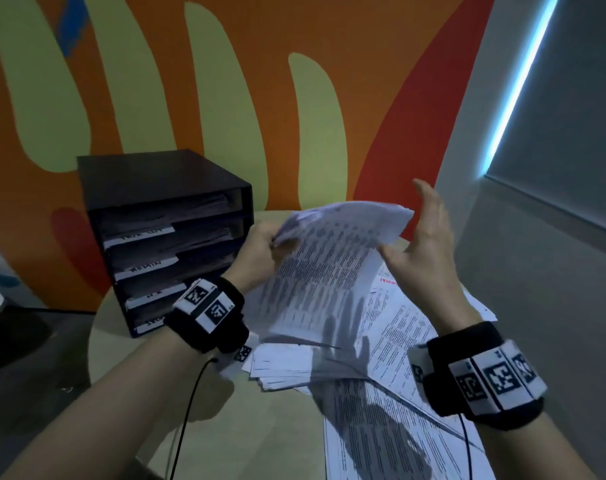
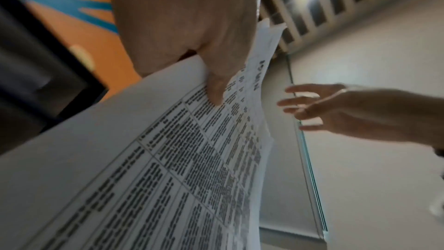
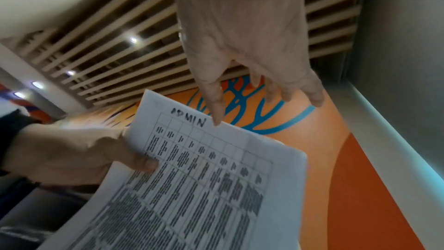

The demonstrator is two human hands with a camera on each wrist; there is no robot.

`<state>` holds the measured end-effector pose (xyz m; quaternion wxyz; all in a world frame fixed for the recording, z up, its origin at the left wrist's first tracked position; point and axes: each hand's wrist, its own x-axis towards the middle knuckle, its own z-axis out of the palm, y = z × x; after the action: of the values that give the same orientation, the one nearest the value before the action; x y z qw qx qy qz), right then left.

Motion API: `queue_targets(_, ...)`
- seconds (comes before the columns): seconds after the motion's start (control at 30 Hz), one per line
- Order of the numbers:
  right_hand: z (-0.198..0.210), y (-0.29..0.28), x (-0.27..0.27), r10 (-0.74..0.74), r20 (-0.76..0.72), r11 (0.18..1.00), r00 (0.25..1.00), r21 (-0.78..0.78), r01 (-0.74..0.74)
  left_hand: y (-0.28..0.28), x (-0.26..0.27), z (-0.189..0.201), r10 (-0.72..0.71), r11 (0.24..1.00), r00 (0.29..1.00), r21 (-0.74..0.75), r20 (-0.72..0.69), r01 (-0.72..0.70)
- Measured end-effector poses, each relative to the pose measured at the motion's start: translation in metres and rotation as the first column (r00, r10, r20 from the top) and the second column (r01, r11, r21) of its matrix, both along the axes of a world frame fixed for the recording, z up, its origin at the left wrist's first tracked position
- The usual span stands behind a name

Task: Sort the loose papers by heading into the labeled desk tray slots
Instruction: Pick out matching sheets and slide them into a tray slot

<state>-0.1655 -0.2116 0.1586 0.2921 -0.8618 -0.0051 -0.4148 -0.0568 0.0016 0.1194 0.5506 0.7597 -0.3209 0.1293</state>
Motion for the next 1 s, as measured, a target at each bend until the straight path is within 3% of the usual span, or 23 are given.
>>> queue_targets(0.1, 0.018, 0.011, 0.004, -0.022, -0.169, 0.983, 0.985, -0.185, -0.010, 0.004, -0.007, 0.027, -0.049, 0.985, 0.964, 0.173, 0.262, 0.003)
queue_targets(0.2, 0.023, 0.018, 0.014, 0.038, -0.262, 0.975, 0.964, -0.201, -0.093, 0.011, -0.018, 0.046, -0.160, 0.968, 0.934, 0.234, 0.319, 0.086)
queue_targets(0.27, 0.017, 0.020, 0.021, 0.179, -0.303, 0.976, 0.936, -0.062, -0.207, 0.021, -0.018, 0.046, -0.141, 0.971, 0.954, 0.227, 0.265, 0.080)
queue_targets(0.33, 0.004, 0.019, 0.024, 0.303, -0.324, 0.950, 0.896, 0.179, -0.256, 0.036, -0.010, 0.033, 0.024, 0.978, 0.986, 0.202, 0.168, -0.058)
queue_targets(0.4, -0.009, 0.012, 0.024, 0.358, -0.287, 0.905, 0.889, 0.340, -0.255, 0.060, 0.002, 0.016, 0.267, 0.945, 0.963, 0.185, 0.037, -0.269)
queue_targets(0.47, -0.018, 0.006, 0.023, 0.395, -0.213, 0.839, 0.893, 0.481, -0.256, 0.085, 0.008, -0.001, 0.354, 0.934, 0.921, 0.101, -0.160, -0.342)
queue_targets(0.57, -0.025, 0.007, 0.025, 0.491, -0.107, 0.689, 0.865, 0.655, -0.310, 0.103, 0.006, -0.014, 0.172, 0.958, 0.915, -0.154, -0.366, -0.242)
queue_targets(0.73, -0.038, 0.014, 0.036, 0.524, -0.084, 0.653, 0.847, 0.678, -0.337, 0.101, -0.001, -0.010, 0.011, 0.942, 0.944, -0.313, -0.331, -0.121)
queue_targets(1.0, -0.096, 0.020, 0.046, 0.544, -0.248, 0.670, 0.802, 0.704, -0.237, 0.101, -0.004, -0.061, 0.087, 0.950, 0.860, -0.217, -0.502, -0.223)
